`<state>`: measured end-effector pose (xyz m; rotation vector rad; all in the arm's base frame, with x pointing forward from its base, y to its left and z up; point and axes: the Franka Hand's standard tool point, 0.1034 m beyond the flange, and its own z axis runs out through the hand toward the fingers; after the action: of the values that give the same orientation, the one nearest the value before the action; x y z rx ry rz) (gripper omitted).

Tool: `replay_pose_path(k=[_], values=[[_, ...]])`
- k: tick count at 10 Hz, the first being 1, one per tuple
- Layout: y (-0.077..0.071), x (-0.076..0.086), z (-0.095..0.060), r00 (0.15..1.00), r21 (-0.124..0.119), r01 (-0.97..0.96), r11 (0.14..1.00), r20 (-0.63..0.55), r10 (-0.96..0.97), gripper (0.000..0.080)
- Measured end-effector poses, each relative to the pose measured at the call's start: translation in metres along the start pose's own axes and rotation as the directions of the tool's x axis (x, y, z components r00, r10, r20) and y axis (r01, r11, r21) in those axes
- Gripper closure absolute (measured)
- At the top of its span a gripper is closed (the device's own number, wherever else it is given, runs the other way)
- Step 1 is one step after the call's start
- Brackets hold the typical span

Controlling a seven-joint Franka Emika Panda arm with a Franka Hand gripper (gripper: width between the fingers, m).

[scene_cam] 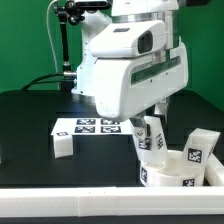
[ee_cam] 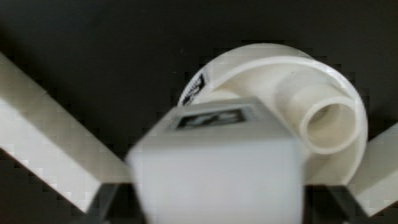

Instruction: Assemble stool

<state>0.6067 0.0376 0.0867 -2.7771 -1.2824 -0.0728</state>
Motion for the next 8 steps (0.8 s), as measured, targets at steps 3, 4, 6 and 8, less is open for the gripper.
replay_pose_path(k=[3,4,6,8], values=[[0.0003,-0.0003,0.0,0.999,0.0,-0.032,0.999,-0.001,0.032,0.0462],[0.0002,-0.0002,0.0,0.994,0.001,-0.114,0.994,-0.001,0.114,0.0462],[0.0002,-0.0003,0.0005,0.968,0.002,-0.252,0.968,-0.003,0.252,0.0462],[0.0029,0.0004,0.0008,0.885,0.002,-0.464,0.886,-0.027,0.464,0.0462]])
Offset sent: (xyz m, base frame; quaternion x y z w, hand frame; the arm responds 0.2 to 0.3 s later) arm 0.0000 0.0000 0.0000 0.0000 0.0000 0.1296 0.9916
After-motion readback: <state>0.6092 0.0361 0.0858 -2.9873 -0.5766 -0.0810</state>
